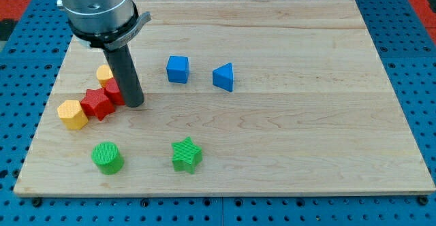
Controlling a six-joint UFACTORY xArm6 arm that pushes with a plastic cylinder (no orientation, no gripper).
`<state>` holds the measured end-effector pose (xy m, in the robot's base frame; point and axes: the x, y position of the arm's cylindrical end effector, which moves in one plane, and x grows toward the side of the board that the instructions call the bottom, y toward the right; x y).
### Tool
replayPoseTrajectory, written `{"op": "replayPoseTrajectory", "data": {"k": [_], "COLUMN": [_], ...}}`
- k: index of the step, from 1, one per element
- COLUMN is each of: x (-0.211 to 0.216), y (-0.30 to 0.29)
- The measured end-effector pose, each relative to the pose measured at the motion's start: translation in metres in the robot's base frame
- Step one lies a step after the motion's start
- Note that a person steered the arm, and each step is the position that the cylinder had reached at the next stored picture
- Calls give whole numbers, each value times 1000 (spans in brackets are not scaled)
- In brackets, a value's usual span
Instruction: Push the yellow hexagon up a bit
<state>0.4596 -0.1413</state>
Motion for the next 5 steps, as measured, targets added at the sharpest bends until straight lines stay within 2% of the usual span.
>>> {"op": "replayPoseTrajectory", "data": {"k": [1, 2, 3, 4, 5], "x": [-11, 0, 39, 55, 63], "y": [0, 9, 38, 24, -17]}}
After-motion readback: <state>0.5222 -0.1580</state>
